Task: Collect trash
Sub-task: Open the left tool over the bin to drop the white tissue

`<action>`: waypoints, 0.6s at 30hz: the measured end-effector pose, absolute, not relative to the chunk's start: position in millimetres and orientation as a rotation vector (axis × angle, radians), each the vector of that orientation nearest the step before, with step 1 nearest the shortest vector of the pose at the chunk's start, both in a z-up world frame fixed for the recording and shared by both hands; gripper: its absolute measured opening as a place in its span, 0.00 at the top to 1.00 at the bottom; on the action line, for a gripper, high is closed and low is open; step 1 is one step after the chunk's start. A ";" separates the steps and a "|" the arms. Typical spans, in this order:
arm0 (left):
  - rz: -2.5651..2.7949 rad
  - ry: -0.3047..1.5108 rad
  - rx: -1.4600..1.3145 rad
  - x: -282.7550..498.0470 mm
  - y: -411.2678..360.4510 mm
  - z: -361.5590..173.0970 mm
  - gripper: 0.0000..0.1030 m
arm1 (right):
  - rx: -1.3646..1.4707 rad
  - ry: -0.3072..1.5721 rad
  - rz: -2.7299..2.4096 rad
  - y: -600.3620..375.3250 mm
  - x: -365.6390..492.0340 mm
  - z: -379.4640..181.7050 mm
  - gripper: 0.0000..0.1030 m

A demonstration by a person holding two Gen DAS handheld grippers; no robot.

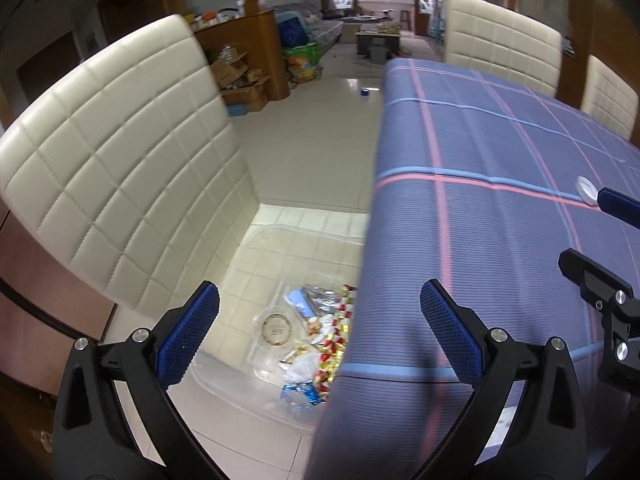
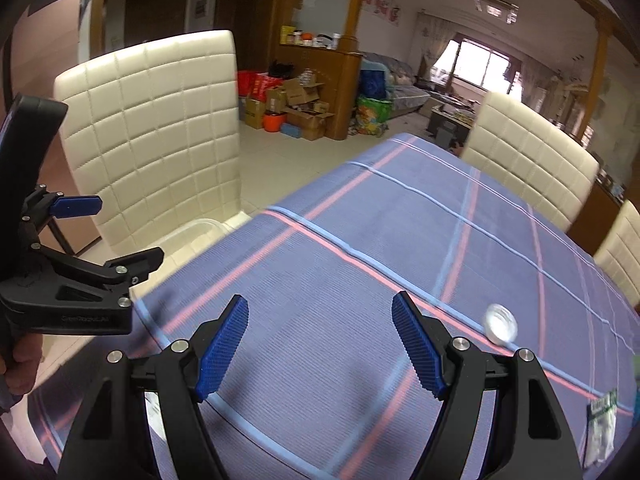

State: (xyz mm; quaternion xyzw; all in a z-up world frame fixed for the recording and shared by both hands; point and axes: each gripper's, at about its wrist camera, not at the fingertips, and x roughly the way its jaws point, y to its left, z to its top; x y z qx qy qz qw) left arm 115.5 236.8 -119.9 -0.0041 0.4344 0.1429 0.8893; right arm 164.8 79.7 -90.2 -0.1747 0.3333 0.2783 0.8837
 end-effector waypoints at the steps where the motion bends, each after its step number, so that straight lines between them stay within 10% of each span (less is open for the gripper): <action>1: 0.289 0.903 -0.003 116.8 232.0 -119.3 0.04 | -0.354 0.695 0.566 71.7 165.4 -89.9 0.30; 18: 0.069 0.909 0.164 156.3 81.0 -115.2 0.04 | -0.173 0.734 0.245 -119.7 176.5 -87.6 0.30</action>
